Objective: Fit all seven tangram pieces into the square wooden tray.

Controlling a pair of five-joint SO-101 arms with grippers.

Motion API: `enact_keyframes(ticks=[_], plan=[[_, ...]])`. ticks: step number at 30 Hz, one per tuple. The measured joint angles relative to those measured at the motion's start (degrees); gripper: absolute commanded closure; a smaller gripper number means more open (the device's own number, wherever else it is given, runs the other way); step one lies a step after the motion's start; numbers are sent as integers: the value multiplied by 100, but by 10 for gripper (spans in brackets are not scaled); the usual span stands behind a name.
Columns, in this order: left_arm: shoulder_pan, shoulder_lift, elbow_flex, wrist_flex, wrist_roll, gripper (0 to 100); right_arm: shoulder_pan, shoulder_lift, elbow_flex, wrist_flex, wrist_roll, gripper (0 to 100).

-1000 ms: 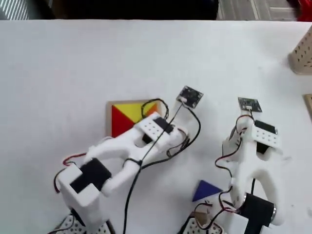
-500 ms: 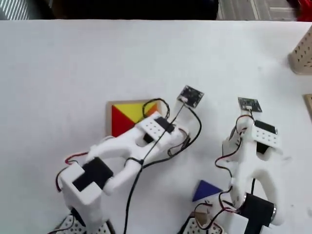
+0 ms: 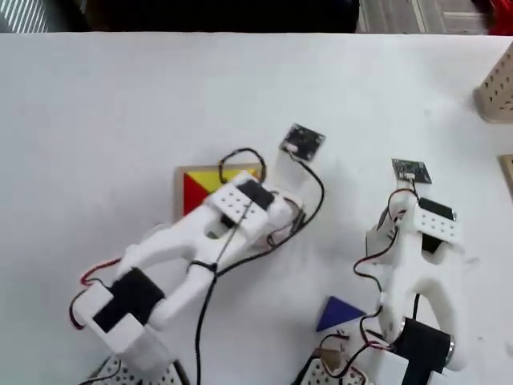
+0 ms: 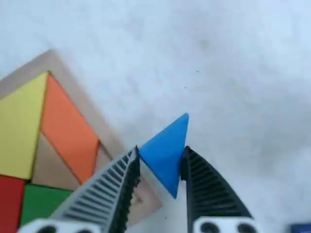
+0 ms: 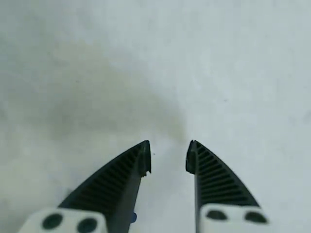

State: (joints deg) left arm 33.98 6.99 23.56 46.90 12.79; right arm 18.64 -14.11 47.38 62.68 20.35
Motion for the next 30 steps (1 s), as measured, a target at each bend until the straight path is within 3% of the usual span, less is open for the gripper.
enact_keyframes(ticks=[7, 12, 18, 26, 30], plan=[[-862, -70, 0, 712, 0, 901, 0, 0, 0, -97, 0, 868], [-1679, -70, 0, 1266, 0, 977, 0, 0, 9, -97, 0, 868], [-2426, -70, 0, 1477, 18, 977, 0, 0, 9, -193, 0, 868], [-2664, -1134, 1064, 1459, 9, 973, 0, 0, 9, -202, 0, 868], [-2664, -2013, 1978, 976, -290, 972, 0, 0, 18, -202, 0, 868]])
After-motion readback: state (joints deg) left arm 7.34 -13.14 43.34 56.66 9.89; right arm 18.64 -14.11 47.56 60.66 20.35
